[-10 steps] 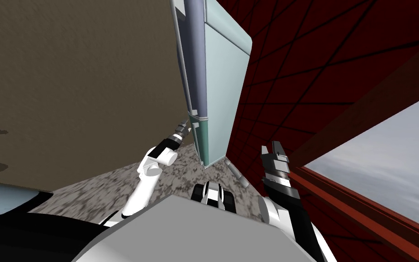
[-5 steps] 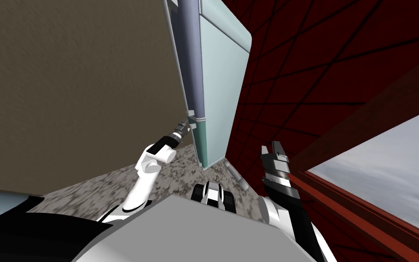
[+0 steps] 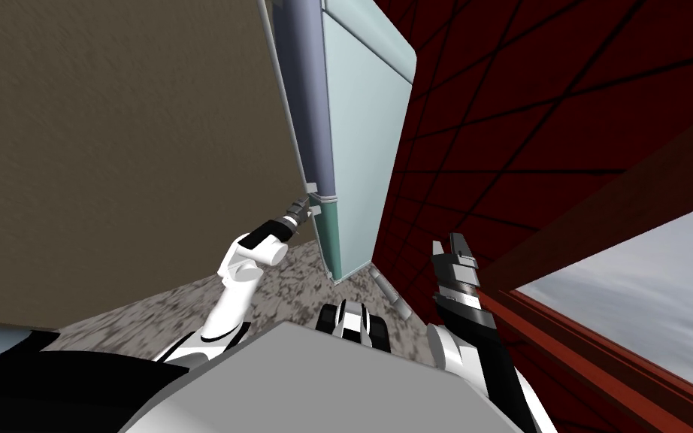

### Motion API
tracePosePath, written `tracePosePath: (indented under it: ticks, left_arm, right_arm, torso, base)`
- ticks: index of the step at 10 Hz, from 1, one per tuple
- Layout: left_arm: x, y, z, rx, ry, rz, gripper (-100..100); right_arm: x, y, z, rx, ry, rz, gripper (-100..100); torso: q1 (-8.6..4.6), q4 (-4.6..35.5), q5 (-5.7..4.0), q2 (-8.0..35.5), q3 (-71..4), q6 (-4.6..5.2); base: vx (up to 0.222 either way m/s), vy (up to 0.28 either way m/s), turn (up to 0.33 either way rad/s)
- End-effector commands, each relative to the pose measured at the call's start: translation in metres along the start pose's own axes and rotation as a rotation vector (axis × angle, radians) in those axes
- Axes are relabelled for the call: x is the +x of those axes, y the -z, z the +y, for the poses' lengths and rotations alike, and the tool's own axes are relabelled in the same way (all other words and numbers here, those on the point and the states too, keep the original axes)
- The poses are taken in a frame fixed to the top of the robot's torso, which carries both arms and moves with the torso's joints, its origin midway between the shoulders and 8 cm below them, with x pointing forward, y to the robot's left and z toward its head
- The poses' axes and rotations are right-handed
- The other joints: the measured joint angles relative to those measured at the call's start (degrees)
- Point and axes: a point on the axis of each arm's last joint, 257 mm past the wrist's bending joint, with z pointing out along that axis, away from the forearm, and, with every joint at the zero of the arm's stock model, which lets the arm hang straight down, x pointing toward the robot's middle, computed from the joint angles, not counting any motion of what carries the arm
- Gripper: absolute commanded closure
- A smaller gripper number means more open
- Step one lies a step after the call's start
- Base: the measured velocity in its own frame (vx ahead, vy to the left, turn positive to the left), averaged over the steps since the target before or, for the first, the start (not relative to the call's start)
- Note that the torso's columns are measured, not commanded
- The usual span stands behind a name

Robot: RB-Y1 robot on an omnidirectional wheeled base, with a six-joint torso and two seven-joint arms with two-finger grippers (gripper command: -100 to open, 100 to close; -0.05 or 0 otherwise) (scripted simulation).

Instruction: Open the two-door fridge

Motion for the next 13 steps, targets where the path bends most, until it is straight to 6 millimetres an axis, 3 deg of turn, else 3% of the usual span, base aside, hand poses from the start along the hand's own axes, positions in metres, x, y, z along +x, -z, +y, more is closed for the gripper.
tracePosePath:
  ticks: [1,7,13]
  left_arm:
    - [-0.013,-0.001,0.004,-0.045,-0.026,-0.022,-100]
    - [-0.041,0.001,0.007,-0.124,-0.078,-0.072,-100]
    - [-0.074,0.013,-0.008,-0.186,-0.162,-0.139,-100]
  right_arm:
    - [0.0,0.0,0.0,0.0,0.0,0.0,0]
    - [0.0,0.0,0.0,0.0,0.0,0.0,0]
    - [0.0,0.0,0.0,0.0,0.0,0.0,0]
  torso:
    - [0.0,0.0,0.0,0.0,0.0,0.0]
    - [-0.01,0.0,0.0,0.1,0.0,0.0]
    - [0.28,0.0,0.02,-0.4,-0.4,0.01]
  base:
    - [0.072,-0.019,-0.003]
    - [0.07,-0.02,0.0]
    - [0.065,-0.018,0.0]
